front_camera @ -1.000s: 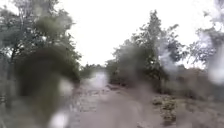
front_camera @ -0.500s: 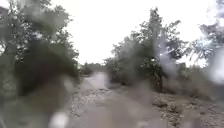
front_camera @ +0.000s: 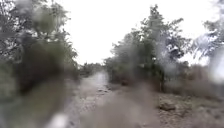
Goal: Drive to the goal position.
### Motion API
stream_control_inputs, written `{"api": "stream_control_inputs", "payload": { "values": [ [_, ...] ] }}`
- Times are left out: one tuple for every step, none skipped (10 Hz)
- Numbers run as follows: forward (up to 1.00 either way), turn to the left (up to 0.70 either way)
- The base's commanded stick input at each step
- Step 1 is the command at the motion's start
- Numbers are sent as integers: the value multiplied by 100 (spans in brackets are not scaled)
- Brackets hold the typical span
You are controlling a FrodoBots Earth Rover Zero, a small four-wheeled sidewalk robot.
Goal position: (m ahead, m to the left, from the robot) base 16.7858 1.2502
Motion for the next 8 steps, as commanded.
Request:
{"api": "stream_control_inputs", "payload": {
  "values": [
    [45, 0],
    [45, 0],
    [45, 0],
    [45, 0],
    [45, 0],
    [45, 0],
    [45, 0],
    [45, 0]
  ]
}}
